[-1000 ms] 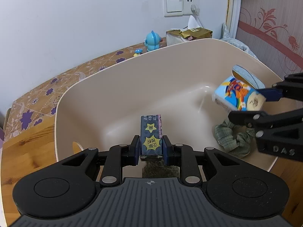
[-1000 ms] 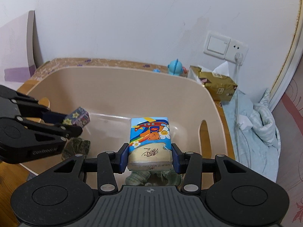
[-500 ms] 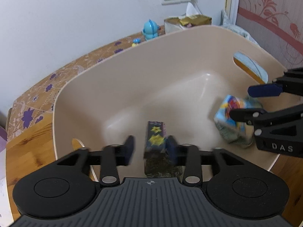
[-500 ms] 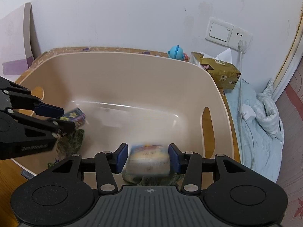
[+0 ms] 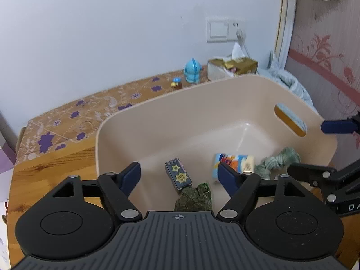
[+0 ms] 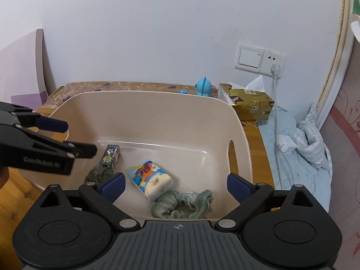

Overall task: Organize objects
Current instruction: 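Lift both held items over the basket and release them inside, then move both tools back toward the remaining items on the table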

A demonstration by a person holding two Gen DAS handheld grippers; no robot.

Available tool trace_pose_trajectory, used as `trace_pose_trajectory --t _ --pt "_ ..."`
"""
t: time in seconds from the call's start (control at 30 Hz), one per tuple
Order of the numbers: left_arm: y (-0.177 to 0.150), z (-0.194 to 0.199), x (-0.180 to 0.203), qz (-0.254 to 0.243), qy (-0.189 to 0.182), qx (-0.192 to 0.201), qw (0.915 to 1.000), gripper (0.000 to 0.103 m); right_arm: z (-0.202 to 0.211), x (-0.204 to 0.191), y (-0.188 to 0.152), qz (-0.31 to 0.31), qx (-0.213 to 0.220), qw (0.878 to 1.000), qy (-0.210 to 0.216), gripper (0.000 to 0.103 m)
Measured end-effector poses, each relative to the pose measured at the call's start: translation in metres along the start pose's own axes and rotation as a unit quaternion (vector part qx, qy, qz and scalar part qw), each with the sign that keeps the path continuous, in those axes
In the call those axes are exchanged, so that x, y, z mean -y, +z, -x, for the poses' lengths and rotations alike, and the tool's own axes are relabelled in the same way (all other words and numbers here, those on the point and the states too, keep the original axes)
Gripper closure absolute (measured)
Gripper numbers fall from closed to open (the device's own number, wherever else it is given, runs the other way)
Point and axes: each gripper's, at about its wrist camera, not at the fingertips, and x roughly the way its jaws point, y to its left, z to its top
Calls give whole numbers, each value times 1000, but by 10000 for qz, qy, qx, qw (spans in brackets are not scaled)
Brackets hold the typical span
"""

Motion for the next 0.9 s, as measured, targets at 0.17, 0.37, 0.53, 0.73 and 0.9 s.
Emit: trace_pose_trajectory --t 0.17,0.37,0.53,0.73,0.9 --pt "-4 20 0 77 -32 187 9998 21 17 1 -6 7 103 9999 2 0" --pt "-16 38 4 106 -4 307 9995 21 35 0 -17 61 174 9998 -16 0" --pt "-29 56 8 87 16 522 9986 21 46 6 -31 35 162 9999 -49 0" --pt "-45 72 14 63 27 618 9981 21 50 12 -53 -121 47 9999 -89 0" --pt "-60 77 16 86 30 570 9983 21 48 12 -68 -202 -67 9998 -64 0"
